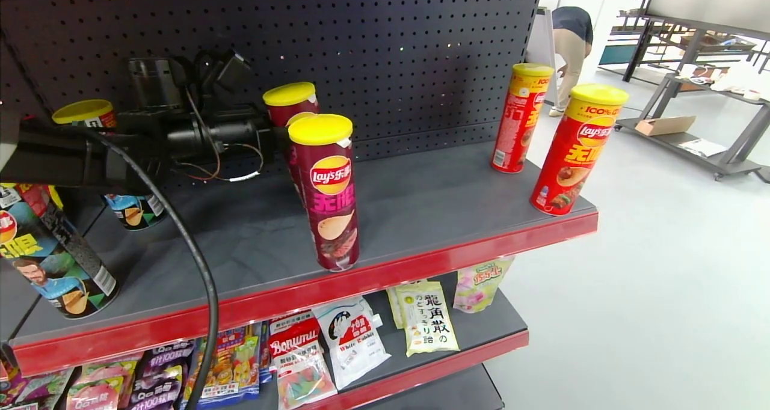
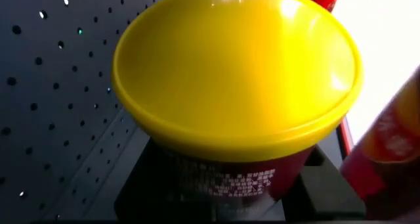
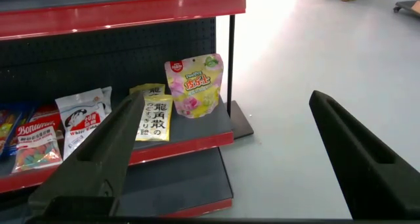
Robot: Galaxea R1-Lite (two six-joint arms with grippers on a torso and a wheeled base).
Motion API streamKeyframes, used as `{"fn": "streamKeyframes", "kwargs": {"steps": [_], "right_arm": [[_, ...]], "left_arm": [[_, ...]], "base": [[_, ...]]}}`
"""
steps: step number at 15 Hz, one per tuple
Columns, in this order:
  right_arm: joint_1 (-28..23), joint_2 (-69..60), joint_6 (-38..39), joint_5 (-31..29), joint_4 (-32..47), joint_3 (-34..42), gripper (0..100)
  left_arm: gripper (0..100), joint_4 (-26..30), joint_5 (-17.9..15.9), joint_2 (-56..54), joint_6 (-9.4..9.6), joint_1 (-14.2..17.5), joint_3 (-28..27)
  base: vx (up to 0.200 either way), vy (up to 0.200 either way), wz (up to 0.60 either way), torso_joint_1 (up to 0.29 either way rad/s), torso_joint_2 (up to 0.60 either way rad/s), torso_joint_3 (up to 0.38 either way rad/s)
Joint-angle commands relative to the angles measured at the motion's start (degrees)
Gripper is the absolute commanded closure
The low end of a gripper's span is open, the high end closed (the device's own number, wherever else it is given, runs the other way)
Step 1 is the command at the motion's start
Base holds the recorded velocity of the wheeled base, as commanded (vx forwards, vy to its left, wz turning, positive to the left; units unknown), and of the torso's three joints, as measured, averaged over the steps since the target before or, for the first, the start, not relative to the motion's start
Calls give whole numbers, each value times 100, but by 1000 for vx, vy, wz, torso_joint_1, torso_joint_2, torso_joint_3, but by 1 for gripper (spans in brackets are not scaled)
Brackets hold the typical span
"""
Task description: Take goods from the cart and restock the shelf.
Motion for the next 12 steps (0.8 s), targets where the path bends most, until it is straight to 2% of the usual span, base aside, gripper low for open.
{"fn": "streamKeyframes", "kwargs": {"steps": [1, 7, 12], "right_arm": [[2, 5, -2, 2, -1, 1, 0], [2, 5, -2, 2, -1, 1, 0], [2, 5, -2, 2, -1, 1, 0]], "left_arm": [[100, -44, -17, 267, 8, -1, -179], [100, -229, -35, 566, 35, -98, -531], [100, -255, -61, 636, 52, -142, -540]], "base": [[0, 0, 0, 0, 0, 0], [0, 0, 0, 0, 0, 0], [0, 0, 0, 0, 0, 0]]}}
